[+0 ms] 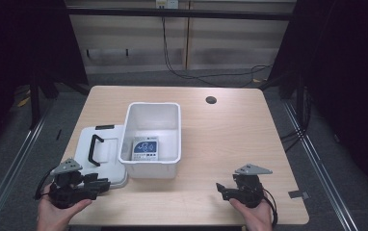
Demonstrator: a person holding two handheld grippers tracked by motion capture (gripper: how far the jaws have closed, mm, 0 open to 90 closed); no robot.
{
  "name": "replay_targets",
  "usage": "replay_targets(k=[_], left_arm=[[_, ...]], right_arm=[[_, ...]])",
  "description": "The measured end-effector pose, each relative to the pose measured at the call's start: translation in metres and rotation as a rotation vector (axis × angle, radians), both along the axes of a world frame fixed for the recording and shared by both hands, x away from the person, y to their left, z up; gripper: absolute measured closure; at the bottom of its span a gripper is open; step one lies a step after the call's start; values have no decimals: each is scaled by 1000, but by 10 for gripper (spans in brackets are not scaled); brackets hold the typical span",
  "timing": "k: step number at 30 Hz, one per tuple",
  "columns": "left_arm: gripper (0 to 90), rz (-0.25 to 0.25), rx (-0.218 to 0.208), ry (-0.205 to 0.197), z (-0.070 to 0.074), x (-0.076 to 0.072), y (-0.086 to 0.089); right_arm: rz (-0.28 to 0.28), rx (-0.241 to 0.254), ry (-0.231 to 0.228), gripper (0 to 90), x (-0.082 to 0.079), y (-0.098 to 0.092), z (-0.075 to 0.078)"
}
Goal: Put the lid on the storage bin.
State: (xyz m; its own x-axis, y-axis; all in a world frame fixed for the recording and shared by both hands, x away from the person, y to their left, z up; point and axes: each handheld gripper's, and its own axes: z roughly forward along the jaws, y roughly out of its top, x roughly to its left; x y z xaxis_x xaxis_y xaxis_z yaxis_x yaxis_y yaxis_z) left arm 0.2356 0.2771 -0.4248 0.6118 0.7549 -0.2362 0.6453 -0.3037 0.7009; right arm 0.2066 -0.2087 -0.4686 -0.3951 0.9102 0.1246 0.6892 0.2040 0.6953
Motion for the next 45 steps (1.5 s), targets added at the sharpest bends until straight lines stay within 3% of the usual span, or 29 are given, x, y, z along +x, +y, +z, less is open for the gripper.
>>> replay_targets(k=[2,3,6,11,13,15,20,24,27,28,29,30,35,37,39,40,42,44,45], left_arm=[[440,-8,-43,2,2,0,1],[518,-1,-59,-3,2,-1,2],[565,60,-42,8,4,2,5],[529,50,-68,35,8,5,7],[514,19,-86,69,10,8,8],[493,26,-90,88,12,11,8],[432,19,-88,97,16,18,13],[446,14,-88,104,18,19,14],[463,11,-77,104,19,23,14],[543,43,-42,72,22,26,12],[553,43,-42,72,22,26,12],[529,54,-10,44,27,29,10],[534,56,14,16,36,35,6],[558,68,83,-24,38,36,1],[528,51,90,0,37,39,1],[519,46,77,33,36,41,0],[502,52,68,50,37,43,0],[511,53,54,100,40,48,3],[529,53,54,100,40,48,3]], right_arm=[[6,10,5,287,0,1,2],[5,12,-5,287,-2,2,3],[21,28,-19,296,-4,4,6],[35,25,-52,290,-6,6,9],[37,23,-62,289,-6,7,10],[45,29,-58,288,-6,8,11],[57,39,-55,288,-7,9,11],[49,40,-54,284,-8,8,11],[46,42,-56,285,-8,8,11],[43,45,-55,284,-8,8,11],[43,45,-55,284,-8,8,11],[45,45,-55,285,-8,8,11],[46,54,-54,285,-8,8,11],[47,55,-53,286,-8,8,11],[50,52,-55,287,-8,8,11],[50,51,-54,287,-8,8,11],[50,52,-53,286,-8,8,11],[49,54,-52,289,-8,8,11],[47,56,-47,292,-8,8,11]])
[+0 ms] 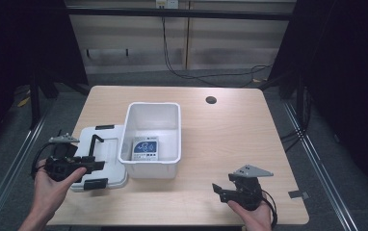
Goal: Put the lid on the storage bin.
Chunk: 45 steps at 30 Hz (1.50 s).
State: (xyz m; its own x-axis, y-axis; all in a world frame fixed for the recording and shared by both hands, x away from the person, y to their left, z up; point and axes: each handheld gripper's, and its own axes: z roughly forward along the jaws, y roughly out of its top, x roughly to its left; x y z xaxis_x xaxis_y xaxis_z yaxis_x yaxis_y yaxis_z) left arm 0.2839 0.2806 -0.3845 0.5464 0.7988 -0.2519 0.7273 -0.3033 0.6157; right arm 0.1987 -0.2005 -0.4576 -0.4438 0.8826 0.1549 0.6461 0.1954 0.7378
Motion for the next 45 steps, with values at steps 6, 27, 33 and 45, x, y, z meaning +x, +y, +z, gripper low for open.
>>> replay_targets(k=[6,27,33,45], left_arm=[[496,42,43,43,1,15,10],[593,161,170,199,10,65,22],[566,199,188,232,4,77,20],[533,225,206,349,2,103,16]], right_arm=[[3,26,13,292,-1,0,0],[27,32,19,292,-1,4,1],[30,28,27,292,-1,5,1],[35,27,39,291,-1,5,0]])
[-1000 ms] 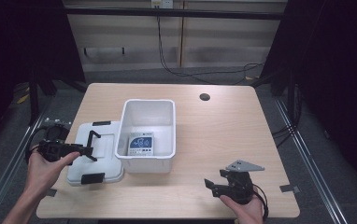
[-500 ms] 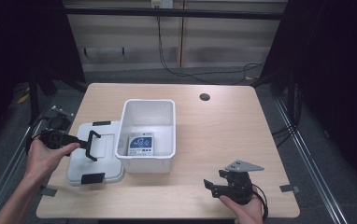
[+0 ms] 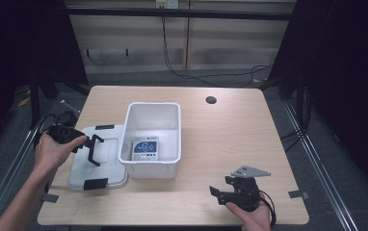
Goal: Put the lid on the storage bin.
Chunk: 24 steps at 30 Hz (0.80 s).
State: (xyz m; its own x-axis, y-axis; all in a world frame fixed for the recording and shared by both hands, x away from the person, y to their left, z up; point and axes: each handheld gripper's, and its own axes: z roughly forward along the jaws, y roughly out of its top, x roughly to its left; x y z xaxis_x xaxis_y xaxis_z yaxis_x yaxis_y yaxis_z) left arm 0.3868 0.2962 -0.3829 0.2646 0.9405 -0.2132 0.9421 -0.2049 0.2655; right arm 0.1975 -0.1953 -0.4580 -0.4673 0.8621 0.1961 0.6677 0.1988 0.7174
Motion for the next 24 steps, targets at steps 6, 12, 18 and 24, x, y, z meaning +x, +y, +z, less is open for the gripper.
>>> replay_targets(k=[6,12,18,24], left_arm=[[586,-10,48,53,-10,8,-9],[618,-22,81,76,-15,15,-13],[689,-25,109,115,-20,22,-18],[708,13,107,140,-27,27,-19]], right_arm=[[4,-1,3,291,0,1,0],[14,-4,3,289,0,2,0],[20,1,7,261,0,3,0],[24,9,-4,239,0,3,1]])
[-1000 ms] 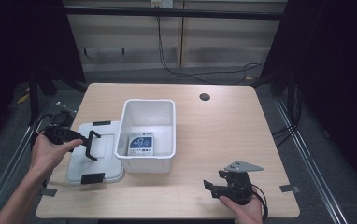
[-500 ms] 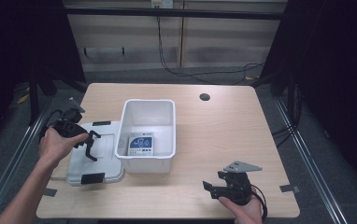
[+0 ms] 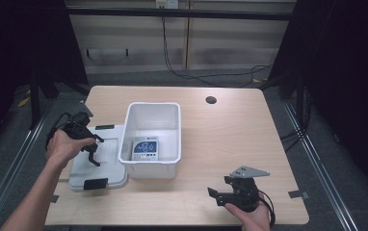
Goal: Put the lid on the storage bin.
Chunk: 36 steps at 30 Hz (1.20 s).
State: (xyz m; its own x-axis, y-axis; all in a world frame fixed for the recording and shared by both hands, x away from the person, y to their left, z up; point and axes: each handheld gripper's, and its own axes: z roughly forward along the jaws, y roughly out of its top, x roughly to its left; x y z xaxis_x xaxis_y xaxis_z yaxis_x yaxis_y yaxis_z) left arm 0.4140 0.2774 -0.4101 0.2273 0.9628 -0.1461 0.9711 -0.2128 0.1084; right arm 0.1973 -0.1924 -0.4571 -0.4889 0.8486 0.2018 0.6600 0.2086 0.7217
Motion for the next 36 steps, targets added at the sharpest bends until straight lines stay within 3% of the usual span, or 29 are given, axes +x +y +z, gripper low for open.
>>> replay_targets(k=[4,9,16,25,36], left_arm=[[747,13,20,6,0,1,-1],[729,30,15,12,-2,2,-5],[773,28,62,41,-7,5,-12],[794,25,39,51,-4,6,-12],[844,39,70,55,-2,6,-8]], right_arm=[[4,-5,0,237,0,1,0],[7,-8,2,237,0,1,0],[8,-10,3,237,0,2,0],[11,-29,-7,238,0,2,0],[14,-27,-4,238,0,3,0]])
